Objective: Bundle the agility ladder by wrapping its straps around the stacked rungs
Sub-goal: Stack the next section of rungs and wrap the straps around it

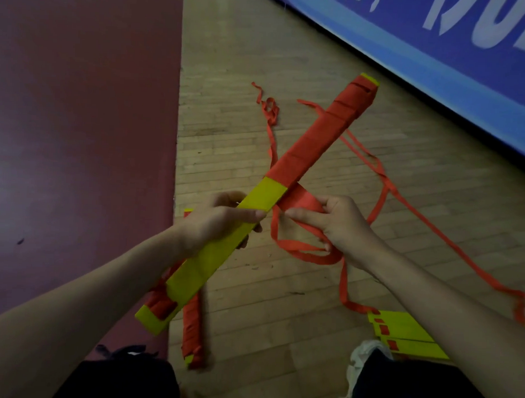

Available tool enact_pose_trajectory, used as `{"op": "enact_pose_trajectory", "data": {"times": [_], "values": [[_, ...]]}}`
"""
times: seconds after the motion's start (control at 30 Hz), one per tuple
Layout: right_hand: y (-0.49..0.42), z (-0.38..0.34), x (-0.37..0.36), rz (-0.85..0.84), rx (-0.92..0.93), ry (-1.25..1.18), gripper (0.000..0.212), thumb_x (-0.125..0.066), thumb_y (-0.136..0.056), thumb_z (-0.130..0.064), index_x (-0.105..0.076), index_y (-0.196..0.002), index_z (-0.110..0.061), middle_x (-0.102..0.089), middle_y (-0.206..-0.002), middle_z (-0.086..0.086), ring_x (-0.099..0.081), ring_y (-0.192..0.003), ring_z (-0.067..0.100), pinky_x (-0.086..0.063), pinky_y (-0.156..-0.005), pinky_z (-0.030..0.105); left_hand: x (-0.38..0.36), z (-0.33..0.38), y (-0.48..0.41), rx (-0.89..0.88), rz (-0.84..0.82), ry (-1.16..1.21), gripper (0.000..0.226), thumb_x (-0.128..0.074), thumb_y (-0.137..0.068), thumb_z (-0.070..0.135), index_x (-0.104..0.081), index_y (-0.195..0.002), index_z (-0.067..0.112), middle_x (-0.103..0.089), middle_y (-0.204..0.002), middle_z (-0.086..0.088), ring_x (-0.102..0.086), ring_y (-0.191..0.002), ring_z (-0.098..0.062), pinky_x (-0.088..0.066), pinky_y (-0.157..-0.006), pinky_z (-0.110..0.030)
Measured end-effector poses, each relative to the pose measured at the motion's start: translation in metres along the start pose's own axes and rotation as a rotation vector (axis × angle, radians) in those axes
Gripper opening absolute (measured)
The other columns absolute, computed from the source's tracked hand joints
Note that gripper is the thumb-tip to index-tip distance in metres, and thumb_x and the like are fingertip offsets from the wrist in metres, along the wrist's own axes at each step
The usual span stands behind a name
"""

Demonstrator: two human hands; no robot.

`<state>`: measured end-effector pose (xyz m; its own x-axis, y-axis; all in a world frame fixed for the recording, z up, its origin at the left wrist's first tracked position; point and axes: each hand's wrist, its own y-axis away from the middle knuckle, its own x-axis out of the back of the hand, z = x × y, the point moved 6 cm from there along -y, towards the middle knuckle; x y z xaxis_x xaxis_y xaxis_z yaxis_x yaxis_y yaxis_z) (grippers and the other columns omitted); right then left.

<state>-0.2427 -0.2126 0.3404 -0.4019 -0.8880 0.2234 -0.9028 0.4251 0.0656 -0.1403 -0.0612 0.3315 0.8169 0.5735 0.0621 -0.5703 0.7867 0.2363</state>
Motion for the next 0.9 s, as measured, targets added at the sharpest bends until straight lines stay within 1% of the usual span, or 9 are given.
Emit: {"op": "enact_pose_trajectory", "data": {"times": [0.07,0.17,0.27,0.33,0.47,0.6,0.67,0.73,0.9], "values": [[0.0,-0.005,-0.005,0.034,0.049,0.065,0.039,-0.074,-0.081,-0.031,-0.066,-0.085,0.007,-0.054,-0.051,0.008,-0.045,-0.035,0.012,-0.034,-0.037,0.019,-0.001,-0.003,-0.002,0.019,0.086,-0.101,0.023,-0.071,-0.084,0.015,-0.063,-0.101,0.002,-0.07,-0.081,-0.013,-0.058,-0.053,-0.023,-0.047,-0.048,-0.027],[0.0,-0.006,-0.011,0.102,0.082,0.212,0.04,-0.068,-0.085,-0.04,-0.062,-0.069,-0.003,-0.049,-0.043,-0.006,-0.048,-0.04,0.005,-0.038,-0.047,0.02,-0.004,-0.006,-0.004,-0.017,0.156,-0.32,0.021,-0.072,-0.086,0.023,-0.062,-0.1,0.012,-0.071,-0.085,-0.011,-0.064,-0.059,-0.02,-0.055,-0.055,-0.035],[0.0,-0.005,-0.013,0.162,0.055,0.257,0.043,-0.064,-0.087,-0.044,-0.051,-0.056,-0.016,-0.043,-0.04,-0.011,-0.044,-0.041,0.002,-0.031,-0.044,0.015,-0.005,-0.002,0.0,-0.108,0.266,-0.632,0.031,-0.07,-0.084,0.04,-0.06,-0.104,0.019,-0.069,-0.086,-0.008,-0.067,-0.076,-0.026,-0.056,-0.07,-0.045],[-0.001,-0.004,-0.014,0.206,0.016,0.259,0.051,-0.06,-0.09,-0.045,-0.042,-0.051,-0.019,-0.037,-0.034,-0.012,-0.04,-0.037,0.002,-0.029,-0.041,0.015,-0.01,0.0,0.004,-0.149,0.32,-0.815,0.035,-0.067,-0.084,0.046,-0.057,-0.107,0.022,-0.067,-0.087,-0.006,-0.064,-0.085,-0.029,-0.052,-0.074,-0.043],[-0.004,-0.001,-0.015,0.237,-0.066,0.192,0.052,-0.061,-0.088,-0.052,-0.049,-0.051,-0.017,-0.04,-0.031,-0.01,-0.043,-0.032,0.002,-0.031,-0.037,0.012,-0.021,0.004,0.007,-0.25,0.37,-1.086,0.038,-0.06,-0.088,0.047,-0.051,-0.118,0.026,-0.067,-0.099,-0.004,-0.064,-0.091,-0.032,-0.05,-0.07,-0.041],[-0.006,0.008,-0.014,0.217,-0.125,-0.009,0.039,-0.067,-0.087,-0.044,-0.058,-0.061,-0.016,-0.044,-0.034,-0.009,-0.043,-0.031,0.002,-0.033,-0.036,0.014,-0.026,0.006,0.007,-0.337,0.342,-1.186,0.042,-0.057,-0.09,0.048,-0.05,-0.124,0.025,-0.057,-0.11,0.002,-0.063,-0.092,-0.029,-0.052,-0.071,-0.043],[-0.006,0.014,-0.013,0.205,-0.146,-0.092,0.036,-0.068,-0.086,-0.043,-0.061,-0.066,-0.014,-0.043,-0.038,-0.008,-0.041,-0.033,0.005,-0.032,-0.036,0.016,-0.022,0.006,0.005,-0.289,0.276,-1.048,0.043,-0.055,-0.089,0.055,-0.054,-0.121,0.027,-0.058,-0.106,0.003,-0.063,-0.089,-0.024,-0.052,-0.075,-0.042],[-0.007,0.014,-0.008,0.202,-0.132,-0.128,0.036,-0.067,-0.086,-0.041,-0.063,-0.069,-0.01,-0.043,-0.039,-0.007,-0.04,-0.034,0.006,-0.031,-0.036,0.016,-0.017,0.0,0.001,-0.156,0.121,-0.692,0.041,-0.05,-0.091,0.058,-0.055,-0.121,0.032,-0.064,-0.107,0.002,-0.067,-0.088,-0.019,-0.055,-0.082,-0.042],[-0.007,0.0,-0.002,0.118,-0.041,-0.29,0.03,-0.065,-0.086,-0.031,-0.06,-0.077,-0.003,-0.041,-0.039,-0.006,-0.036,-0.03,0.004,-0.028,-0.031,0.014,-0.024,-0.023,0.01,0.275,-0.279,0.09,0.057,-0.058,-0.083,0.059,-0.056,-0.122,0.018,-0.069,-0.114,-0.016,-0.07,-0.086,-0.034,-0.058,-0.078,-0.043]]}}
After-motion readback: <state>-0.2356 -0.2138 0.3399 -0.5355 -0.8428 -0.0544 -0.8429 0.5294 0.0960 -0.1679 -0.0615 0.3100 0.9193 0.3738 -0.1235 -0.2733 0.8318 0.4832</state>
